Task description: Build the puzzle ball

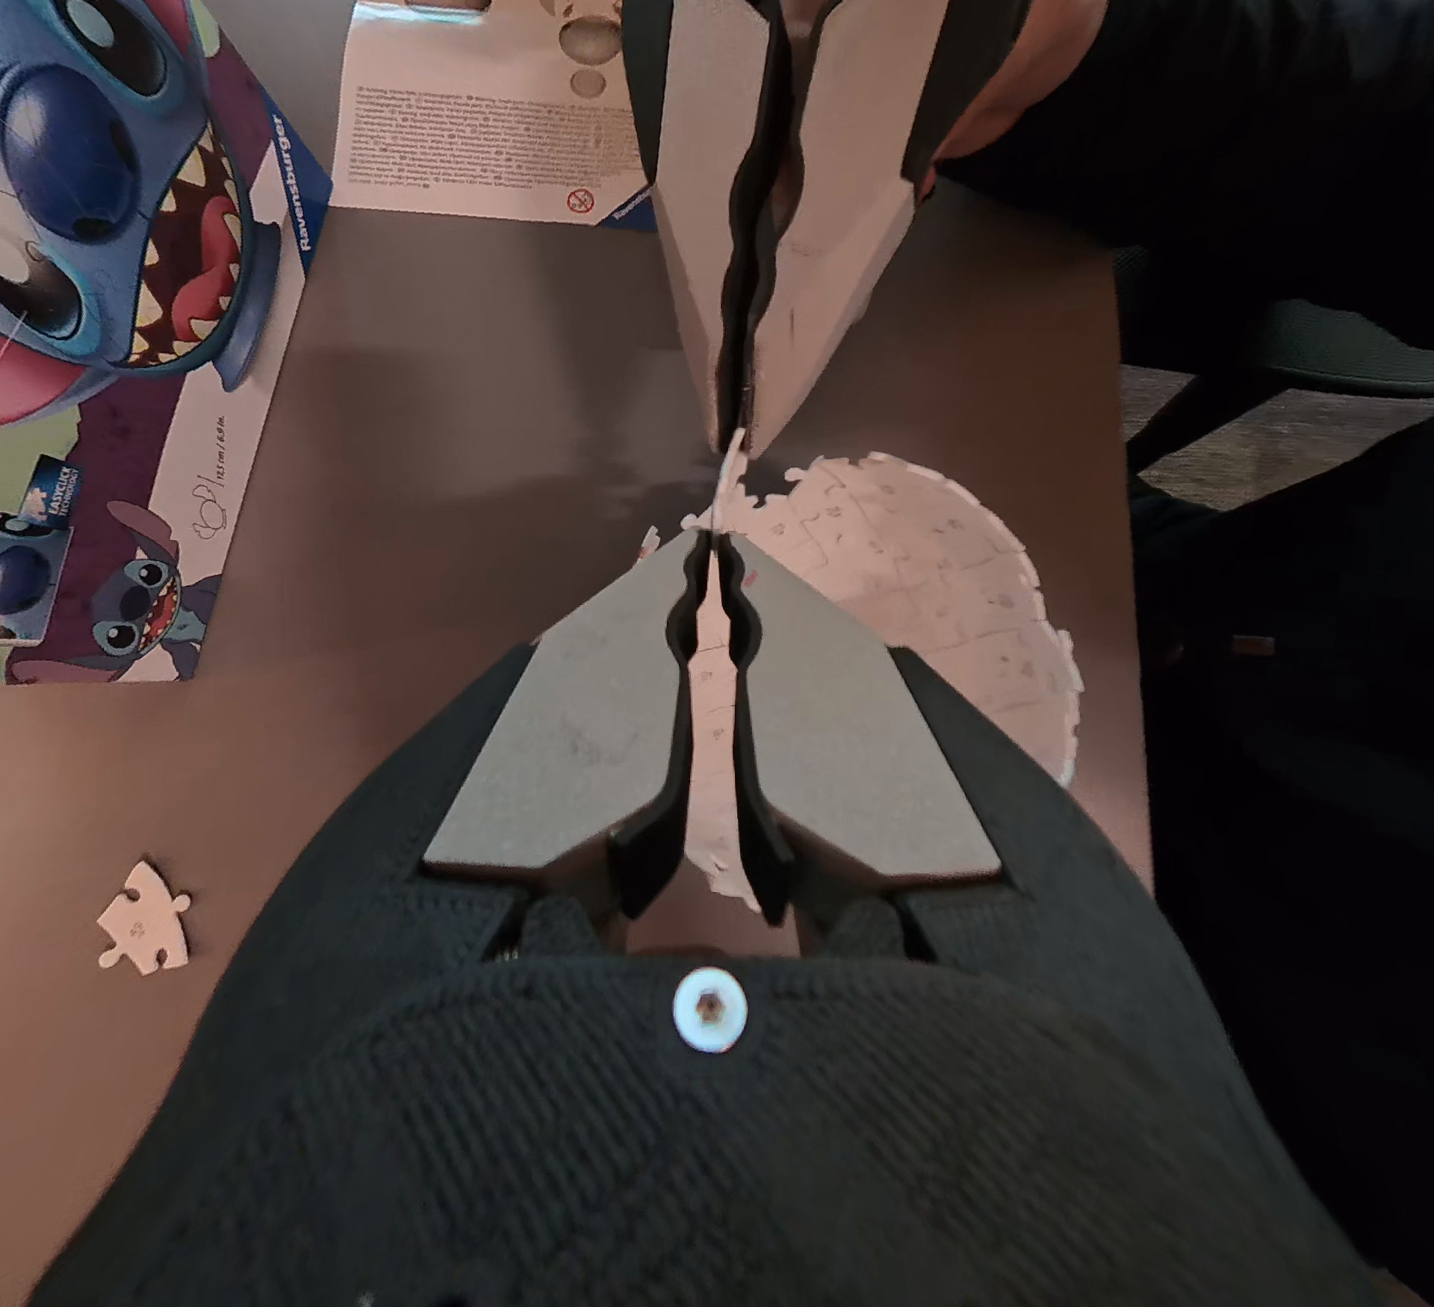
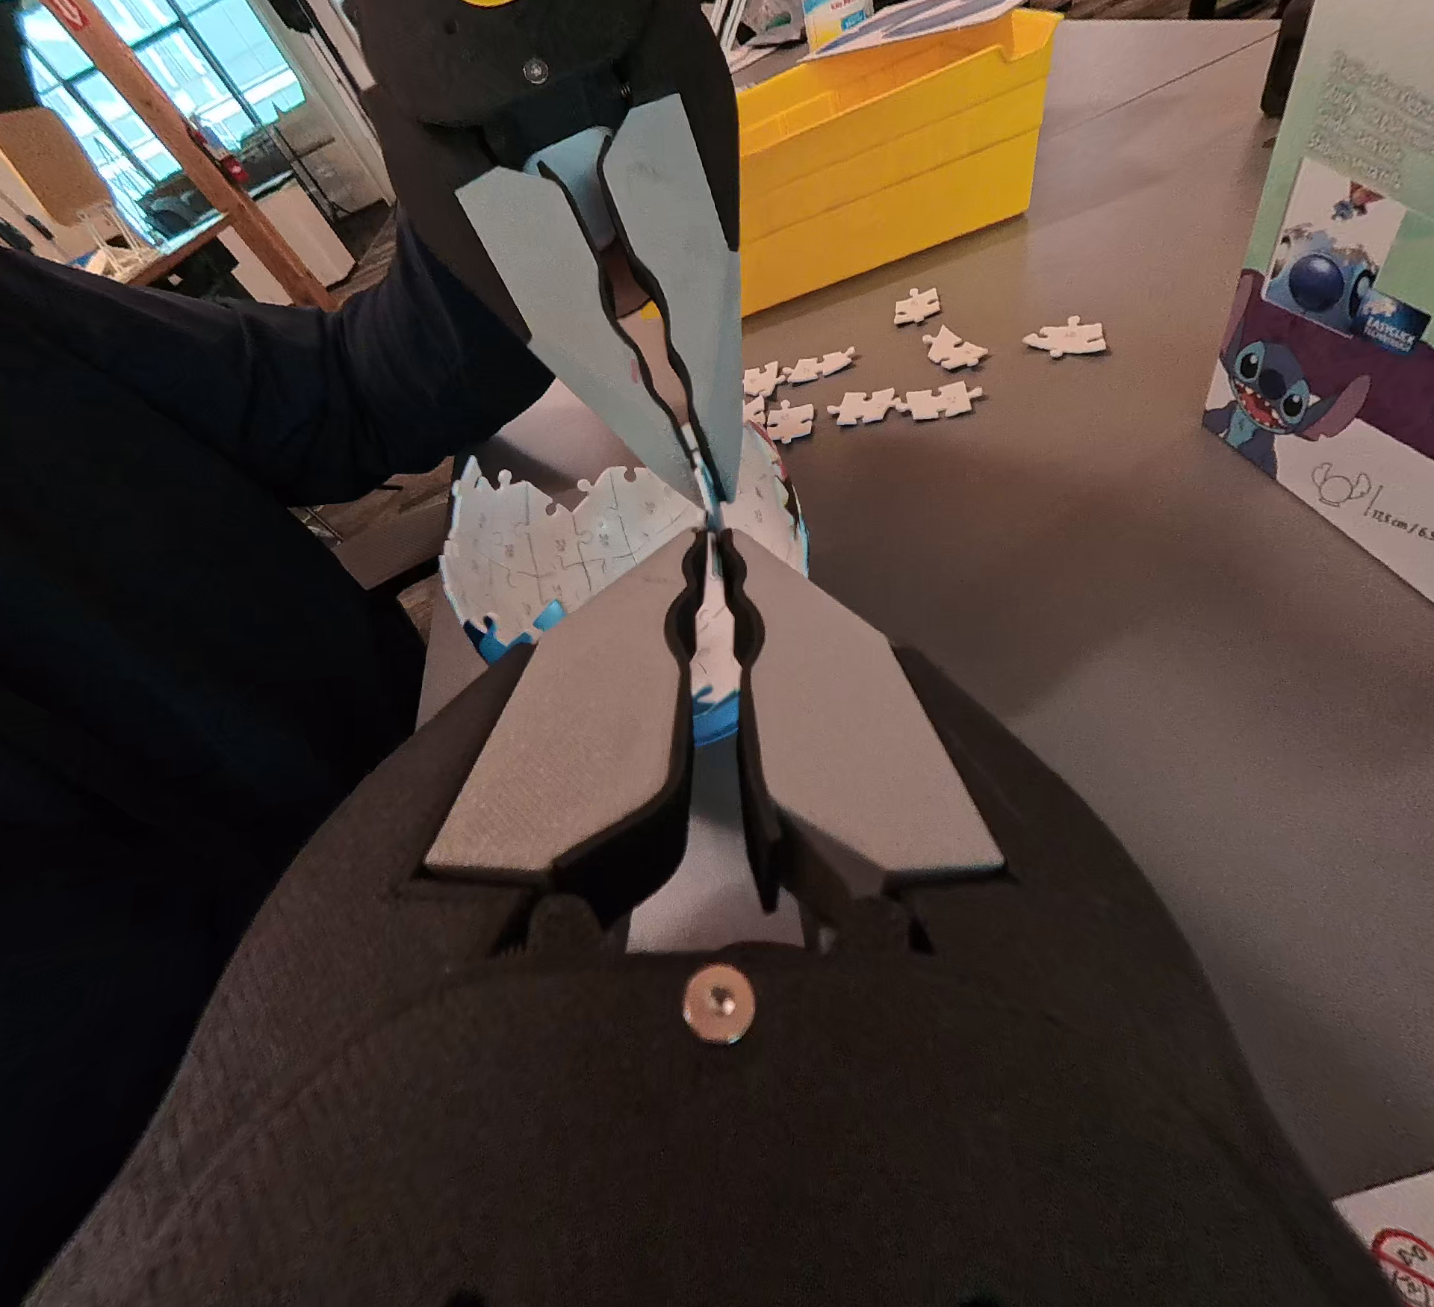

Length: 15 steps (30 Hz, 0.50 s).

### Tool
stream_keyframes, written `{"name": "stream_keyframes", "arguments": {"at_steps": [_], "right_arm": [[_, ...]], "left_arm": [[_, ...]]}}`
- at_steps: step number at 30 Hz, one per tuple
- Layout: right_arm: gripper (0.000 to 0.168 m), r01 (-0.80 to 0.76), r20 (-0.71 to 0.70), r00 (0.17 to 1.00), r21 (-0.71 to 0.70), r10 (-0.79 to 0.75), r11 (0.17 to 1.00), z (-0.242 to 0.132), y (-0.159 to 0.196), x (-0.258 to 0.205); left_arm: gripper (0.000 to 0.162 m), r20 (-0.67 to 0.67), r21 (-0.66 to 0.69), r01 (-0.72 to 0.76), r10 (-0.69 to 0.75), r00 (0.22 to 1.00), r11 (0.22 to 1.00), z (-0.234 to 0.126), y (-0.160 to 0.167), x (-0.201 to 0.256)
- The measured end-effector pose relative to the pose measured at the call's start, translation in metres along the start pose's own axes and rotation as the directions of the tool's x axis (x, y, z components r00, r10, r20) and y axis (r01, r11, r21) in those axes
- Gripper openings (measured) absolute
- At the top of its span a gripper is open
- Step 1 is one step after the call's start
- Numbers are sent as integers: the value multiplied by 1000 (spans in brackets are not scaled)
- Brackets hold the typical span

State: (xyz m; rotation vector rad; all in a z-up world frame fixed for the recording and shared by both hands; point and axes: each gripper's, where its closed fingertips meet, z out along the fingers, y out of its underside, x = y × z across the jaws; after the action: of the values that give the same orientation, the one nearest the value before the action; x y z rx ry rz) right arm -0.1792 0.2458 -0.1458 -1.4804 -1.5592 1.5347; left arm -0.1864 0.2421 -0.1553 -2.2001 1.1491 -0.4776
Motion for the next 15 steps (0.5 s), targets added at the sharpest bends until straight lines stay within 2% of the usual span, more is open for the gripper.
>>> {"name": "stream_keyframes", "arguments": {"at_steps": [15], "right_arm": [[0,-6,-80,997,26,8,1000,-1,-5,12]], "left_arm": [[5,66,19,-7,5,998,1000,-8,-4,-12]]}}
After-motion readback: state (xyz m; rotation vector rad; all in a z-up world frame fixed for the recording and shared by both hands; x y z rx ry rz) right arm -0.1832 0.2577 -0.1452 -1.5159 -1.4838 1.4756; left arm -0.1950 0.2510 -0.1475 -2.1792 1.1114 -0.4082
